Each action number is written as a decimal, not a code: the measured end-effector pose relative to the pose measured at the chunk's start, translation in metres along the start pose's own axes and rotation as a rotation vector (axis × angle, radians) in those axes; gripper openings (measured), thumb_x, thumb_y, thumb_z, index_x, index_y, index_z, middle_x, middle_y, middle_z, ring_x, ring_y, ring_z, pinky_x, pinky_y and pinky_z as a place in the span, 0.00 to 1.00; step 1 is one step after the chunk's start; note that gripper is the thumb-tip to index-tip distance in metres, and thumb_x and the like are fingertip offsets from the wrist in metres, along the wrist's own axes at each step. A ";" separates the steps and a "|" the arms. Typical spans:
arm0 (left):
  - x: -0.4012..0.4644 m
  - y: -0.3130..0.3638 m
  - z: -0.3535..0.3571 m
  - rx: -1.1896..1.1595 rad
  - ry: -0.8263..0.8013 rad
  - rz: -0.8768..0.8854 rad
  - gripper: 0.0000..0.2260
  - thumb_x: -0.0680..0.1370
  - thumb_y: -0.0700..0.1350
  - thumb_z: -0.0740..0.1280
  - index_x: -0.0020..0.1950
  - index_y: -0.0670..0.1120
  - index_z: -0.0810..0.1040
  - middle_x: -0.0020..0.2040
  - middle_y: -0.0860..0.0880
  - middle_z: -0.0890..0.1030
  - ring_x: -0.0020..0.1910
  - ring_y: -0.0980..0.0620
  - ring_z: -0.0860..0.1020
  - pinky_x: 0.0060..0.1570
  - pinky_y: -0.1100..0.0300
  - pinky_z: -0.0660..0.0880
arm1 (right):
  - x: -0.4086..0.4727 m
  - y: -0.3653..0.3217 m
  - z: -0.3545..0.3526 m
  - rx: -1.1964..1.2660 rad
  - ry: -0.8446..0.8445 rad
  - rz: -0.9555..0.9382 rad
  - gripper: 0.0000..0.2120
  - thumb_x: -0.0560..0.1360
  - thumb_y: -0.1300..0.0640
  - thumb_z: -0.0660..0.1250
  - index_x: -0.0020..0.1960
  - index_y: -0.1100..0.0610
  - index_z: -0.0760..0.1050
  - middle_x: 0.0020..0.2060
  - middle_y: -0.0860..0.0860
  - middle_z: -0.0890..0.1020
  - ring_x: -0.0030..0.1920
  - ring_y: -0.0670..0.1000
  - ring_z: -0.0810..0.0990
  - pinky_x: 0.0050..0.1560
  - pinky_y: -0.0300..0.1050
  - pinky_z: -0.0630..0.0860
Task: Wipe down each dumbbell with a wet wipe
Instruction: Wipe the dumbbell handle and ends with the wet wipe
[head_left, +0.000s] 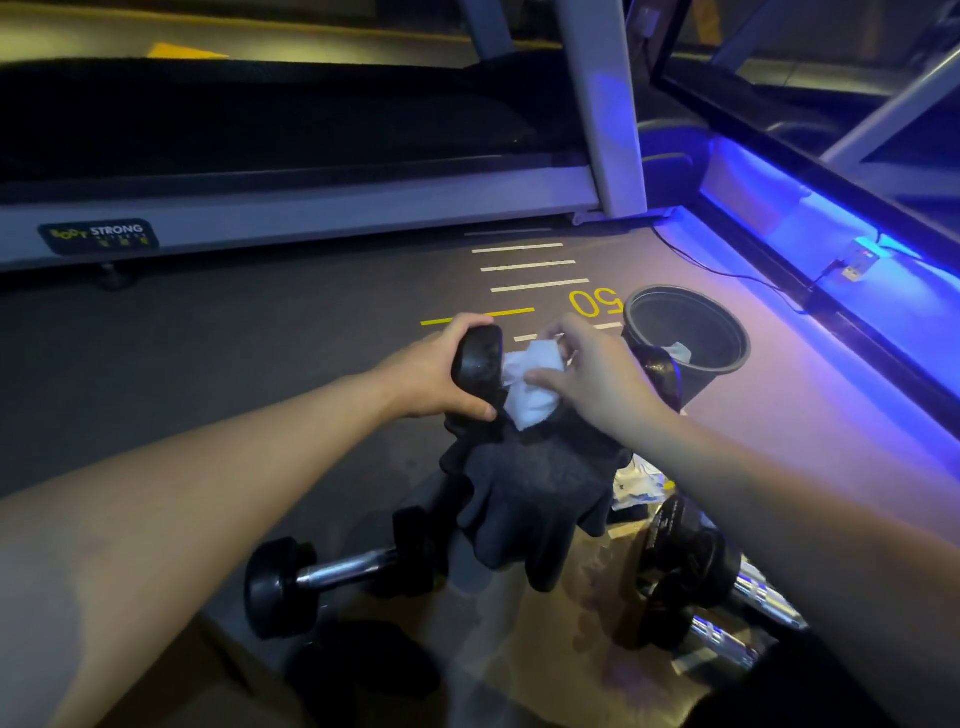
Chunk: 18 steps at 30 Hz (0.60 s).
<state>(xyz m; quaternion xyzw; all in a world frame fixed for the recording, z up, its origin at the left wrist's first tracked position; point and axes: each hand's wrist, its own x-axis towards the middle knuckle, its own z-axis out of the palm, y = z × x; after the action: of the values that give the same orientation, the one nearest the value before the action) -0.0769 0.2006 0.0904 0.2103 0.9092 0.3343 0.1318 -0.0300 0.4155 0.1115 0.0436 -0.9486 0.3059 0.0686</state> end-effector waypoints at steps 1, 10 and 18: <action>0.000 0.000 0.000 -0.005 -0.002 0.000 0.46 0.65 0.54 0.82 0.76 0.61 0.58 0.69 0.52 0.72 0.66 0.49 0.73 0.58 0.56 0.71 | 0.004 -0.002 0.005 0.008 0.004 0.004 0.17 0.70 0.51 0.77 0.53 0.48 0.74 0.35 0.44 0.75 0.38 0.50 0.74 0.39 0.45 0.66; 0.000 -0.004 -0.001 0.013 -0.002 0.004 0.48 0.64 0.55 0.82 0.76 0.62 0.58 0.71 0.51 0.72 0.68 0.48 0.72 0.60 0.54 0.71 | 0.019 -0.005 0.028 0.088 0.069 0.034 0.24 0.69 0.55 0.77 0.56 0.50 0.67 0.39 0.47 0.76 0.39 0.50 0.76 0.41 0.46 0.72; -0.002 -0.004 -0.001 -0.023 -0.009 0.014 0.47 0.64 0.54 0.82 0.76 0.62 0.58 0.71 0.53 0.72 0.68 0.50 0.72 0.64 0.54 0.71 | 0.013 0.011 0.017 -0.009 -0.127 -0.136 0.20 0.68 0.56 0.79 0.58 0.52 0.78 0.51 0.48 0.79 0.52 0.47 0.78 0.55 0.46 0.76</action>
<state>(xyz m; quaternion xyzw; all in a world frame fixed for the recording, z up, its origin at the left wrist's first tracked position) -0.0772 0.1959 0.0887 0.2164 0.9032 0.3448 0.1358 -0.0457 0.4139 0.0928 0.1268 -0.9472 0.2930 0.0292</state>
